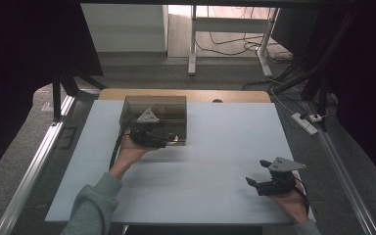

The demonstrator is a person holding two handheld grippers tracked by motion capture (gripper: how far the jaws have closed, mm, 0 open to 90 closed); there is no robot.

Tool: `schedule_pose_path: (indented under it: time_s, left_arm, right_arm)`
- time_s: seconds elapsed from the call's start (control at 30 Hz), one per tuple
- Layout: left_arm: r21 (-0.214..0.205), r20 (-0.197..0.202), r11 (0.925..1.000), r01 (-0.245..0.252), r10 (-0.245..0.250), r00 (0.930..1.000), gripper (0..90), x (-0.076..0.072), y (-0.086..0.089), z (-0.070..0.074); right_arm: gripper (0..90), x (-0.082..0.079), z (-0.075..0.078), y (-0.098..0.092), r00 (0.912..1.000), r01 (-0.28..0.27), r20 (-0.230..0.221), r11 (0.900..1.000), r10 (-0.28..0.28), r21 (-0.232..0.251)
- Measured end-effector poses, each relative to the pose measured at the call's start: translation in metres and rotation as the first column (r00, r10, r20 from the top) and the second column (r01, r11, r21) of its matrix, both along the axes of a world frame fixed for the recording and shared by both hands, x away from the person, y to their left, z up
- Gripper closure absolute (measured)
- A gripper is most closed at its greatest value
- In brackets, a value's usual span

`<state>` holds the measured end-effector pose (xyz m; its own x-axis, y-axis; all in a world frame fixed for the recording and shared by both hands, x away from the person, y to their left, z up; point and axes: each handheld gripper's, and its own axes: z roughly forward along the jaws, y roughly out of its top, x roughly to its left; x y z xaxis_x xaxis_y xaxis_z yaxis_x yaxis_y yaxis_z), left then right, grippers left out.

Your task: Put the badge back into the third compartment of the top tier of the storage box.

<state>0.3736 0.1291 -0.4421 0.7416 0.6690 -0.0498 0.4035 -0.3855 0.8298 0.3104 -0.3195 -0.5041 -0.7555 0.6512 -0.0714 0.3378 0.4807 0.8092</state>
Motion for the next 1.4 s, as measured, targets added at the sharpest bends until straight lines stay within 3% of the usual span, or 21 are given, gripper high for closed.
schedule_pose_path:
  time_s: [0.43, 0.6, 1.0, 1.4]
  left_arm:
    - [0.002, 0.025, 1.0000, 0.006, -0.006, 0.9997, 29.0, -0.016, 0.005, 0.002]
    - [0.021, 0.043, 0.9995, 0.023, -0.024, 0.9988, 28.6, -0.026, -0.001, 0.003]
    - [0.023, 0.038, 0.9993, 0.030, -0.031, 0.9988, 27.8, -0.042, -0.003, -0.001]
    - [0.012, 0.033, 0.9999, -0.011, 0.010, 0.9994, 26.8, -0.077, 0.018, -0.015]
  right_arm:
    - [13.0, 0.000, 0.001, 0.000, 0.9999, 0.006, 0.010, 1.0000, -0.006, 0.000]
    - [13.0, 0.000, 0.000, 0.001, 1.0000, -0.003, 0.004, 1.0000, 0.003, 0.006]
    - [13.0, 0.000, 0.001, 0.002, 1.0000, -0.006, 0.005, 0.9999, 0.006, 0.012]
    - [13.1, -0.001, 0.001, 0.003, 0.9999, -0.013, 0.007, 0.9998, 0.012, 0.013]
